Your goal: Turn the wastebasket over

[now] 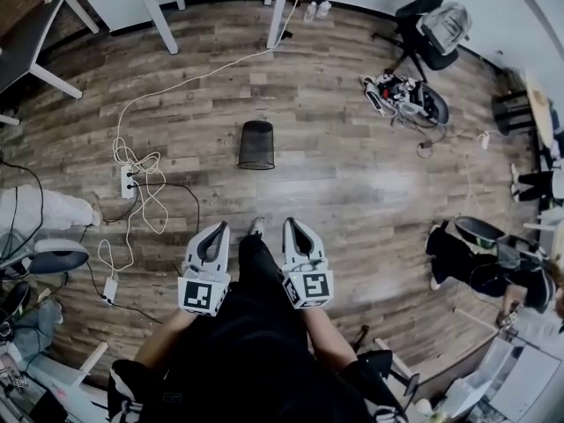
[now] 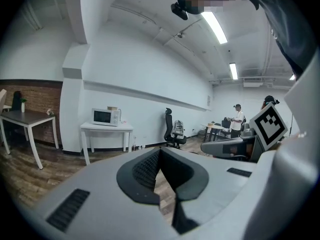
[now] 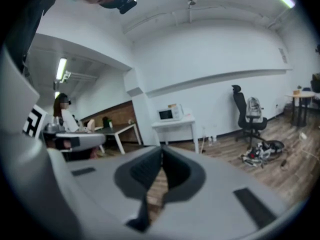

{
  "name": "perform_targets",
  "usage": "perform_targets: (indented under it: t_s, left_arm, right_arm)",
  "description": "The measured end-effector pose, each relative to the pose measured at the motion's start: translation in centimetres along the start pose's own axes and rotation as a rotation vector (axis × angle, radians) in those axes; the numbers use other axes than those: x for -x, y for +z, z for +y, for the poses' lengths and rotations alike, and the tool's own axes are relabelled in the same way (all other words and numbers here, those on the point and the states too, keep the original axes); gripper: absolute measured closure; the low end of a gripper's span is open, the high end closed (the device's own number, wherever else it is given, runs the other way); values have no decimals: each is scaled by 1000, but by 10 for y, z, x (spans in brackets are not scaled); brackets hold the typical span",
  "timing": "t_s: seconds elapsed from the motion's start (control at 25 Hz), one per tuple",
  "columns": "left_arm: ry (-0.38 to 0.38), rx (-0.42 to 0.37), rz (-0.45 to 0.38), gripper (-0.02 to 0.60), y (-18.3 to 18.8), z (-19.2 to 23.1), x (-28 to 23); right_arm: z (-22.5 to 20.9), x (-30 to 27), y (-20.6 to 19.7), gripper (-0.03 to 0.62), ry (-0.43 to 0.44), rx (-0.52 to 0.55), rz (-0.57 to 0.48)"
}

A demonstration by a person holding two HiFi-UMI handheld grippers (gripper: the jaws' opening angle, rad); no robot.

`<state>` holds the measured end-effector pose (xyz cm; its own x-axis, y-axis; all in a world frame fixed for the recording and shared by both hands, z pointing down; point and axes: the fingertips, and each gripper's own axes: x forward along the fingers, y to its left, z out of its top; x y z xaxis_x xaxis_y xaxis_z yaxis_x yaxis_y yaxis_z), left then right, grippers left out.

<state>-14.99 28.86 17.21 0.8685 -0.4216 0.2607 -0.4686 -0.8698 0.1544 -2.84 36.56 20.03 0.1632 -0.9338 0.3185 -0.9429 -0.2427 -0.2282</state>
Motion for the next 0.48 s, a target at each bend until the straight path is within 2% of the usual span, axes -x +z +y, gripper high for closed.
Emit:
perform_targets:
  t_s: [0.24, 0.48]
  left_arm:
    - [64, -13, -6, 549, 18, 1, -40]
    - [112, -4, 27, 549, 17, 18, -61]
  right_arm:
    - [-41, -35, 2, 562, 45, 2, 45]
    - [-56, -68, 5, 562, 61, -6, 72]
